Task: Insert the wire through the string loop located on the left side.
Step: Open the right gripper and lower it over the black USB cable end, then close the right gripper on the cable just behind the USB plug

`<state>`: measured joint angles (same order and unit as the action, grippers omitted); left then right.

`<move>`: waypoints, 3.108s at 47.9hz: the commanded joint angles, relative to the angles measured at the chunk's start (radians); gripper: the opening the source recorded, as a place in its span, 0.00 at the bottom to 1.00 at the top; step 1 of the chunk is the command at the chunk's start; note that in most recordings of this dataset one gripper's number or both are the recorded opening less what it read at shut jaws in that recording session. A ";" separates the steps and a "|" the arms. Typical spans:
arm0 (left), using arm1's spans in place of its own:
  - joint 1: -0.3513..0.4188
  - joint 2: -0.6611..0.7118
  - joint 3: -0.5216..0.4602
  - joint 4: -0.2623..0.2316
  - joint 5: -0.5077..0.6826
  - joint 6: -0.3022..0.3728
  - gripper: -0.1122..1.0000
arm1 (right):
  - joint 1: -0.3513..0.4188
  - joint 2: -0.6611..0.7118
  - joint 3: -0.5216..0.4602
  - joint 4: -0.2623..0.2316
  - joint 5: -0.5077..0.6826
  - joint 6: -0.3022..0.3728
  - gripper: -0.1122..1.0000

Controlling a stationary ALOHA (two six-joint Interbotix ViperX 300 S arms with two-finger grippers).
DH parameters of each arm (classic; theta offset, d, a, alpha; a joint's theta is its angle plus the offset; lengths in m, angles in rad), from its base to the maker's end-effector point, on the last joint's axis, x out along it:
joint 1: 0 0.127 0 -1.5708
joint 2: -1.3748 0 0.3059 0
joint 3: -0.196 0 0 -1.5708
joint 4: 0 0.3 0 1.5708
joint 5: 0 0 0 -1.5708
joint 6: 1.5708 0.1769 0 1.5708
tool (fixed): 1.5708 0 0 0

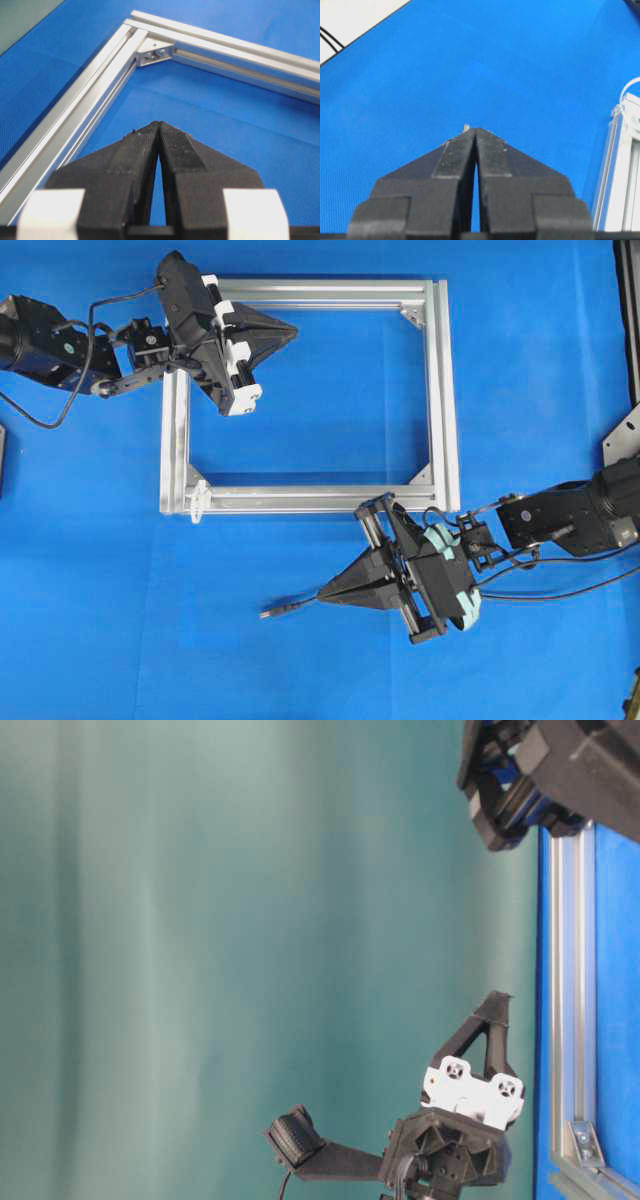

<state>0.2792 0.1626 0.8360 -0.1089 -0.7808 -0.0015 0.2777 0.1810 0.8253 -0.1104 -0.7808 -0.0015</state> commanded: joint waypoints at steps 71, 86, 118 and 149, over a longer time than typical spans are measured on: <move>-0.003 -0.051 -0.009 0.023 0.035 0.006 0.10 | 0.028 0.094 -0.071 0.060 0.046 0.161 0.90; -0.003 -0.051 -0.009 0.023 0.051 0.000 0.10 | 0.051 0.209 -0.127 0.104 0.044 0.181 0.90; -0.003 -0.049 -0.008 0.023 0.063 -0.002 0.10 | 0.048 0.206 -0.117 0.104 0.026 0.176 0.11; -0.003 -0.051 -0.009 0.023 0.064 -0.005 0.10 | 0.041 0.049 -0.083 0.101 0.081 0.169 0.10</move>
<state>0.2777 0.1442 0.8376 -0.0890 -0.7118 -0.0046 0.3221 0.2991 0.7440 -0.0092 -0.7118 0.1687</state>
